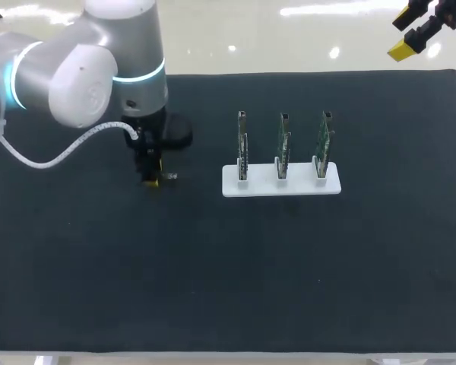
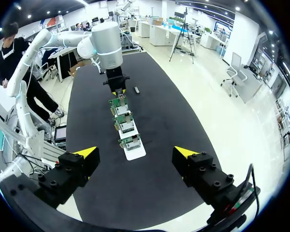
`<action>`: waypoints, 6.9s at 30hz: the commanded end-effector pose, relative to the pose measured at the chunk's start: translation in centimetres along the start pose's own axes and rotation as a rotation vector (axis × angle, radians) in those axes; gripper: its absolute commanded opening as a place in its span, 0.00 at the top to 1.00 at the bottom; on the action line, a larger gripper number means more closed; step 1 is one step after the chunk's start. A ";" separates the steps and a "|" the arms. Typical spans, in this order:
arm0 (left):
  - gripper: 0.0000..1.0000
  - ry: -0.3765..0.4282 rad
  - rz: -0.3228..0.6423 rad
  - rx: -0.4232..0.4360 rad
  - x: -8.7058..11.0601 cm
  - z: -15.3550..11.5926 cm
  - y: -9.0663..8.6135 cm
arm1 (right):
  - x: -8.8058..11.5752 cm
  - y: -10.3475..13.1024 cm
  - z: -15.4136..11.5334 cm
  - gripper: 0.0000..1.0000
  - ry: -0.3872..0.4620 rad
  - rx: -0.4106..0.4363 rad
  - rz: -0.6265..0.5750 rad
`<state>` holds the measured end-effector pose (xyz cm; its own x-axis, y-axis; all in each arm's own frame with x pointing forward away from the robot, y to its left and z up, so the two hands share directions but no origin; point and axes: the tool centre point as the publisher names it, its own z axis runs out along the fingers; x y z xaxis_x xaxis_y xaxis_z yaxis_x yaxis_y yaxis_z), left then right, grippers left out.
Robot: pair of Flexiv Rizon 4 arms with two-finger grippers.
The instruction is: Pick up the optical module with the left hand, and insert it into the network port with the right hand.
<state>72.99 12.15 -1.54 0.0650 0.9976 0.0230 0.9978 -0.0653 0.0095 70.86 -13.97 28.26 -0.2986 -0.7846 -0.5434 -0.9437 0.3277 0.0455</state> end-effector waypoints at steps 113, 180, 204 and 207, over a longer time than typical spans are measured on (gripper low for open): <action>1.00 -1.528 -0.003 0.006 -15.7 -28.8 1.7 | 0.0 0.0 0.0 0.00 -0.002 0.001 0.000; 1.00 -1.549 -0.026 -0.045 -17.8 -28.9 2.0 | -19.8 2.0 7.6 0.00 0.054 -0.133 -0.276; 1.00 -1.549 -0.026 -0.045 -17.8 -28.9 2.0 | -20.1 4.5 9.5 0.11 0.046 -0.167 -0.238; 1.00 -1.549 -0.026 -0.045 -17.8 -28.9 2.0 | -19.9 4.8 9.6 0.13 0.046 -0.164 -0.223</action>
<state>73.71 -6.39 26.98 0.0219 0.0452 -0.9987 0.9995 -0.0257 0.0208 74.29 8.42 31.49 -0.0821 -0.8555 -0.5112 -0.9958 0.0491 0.0777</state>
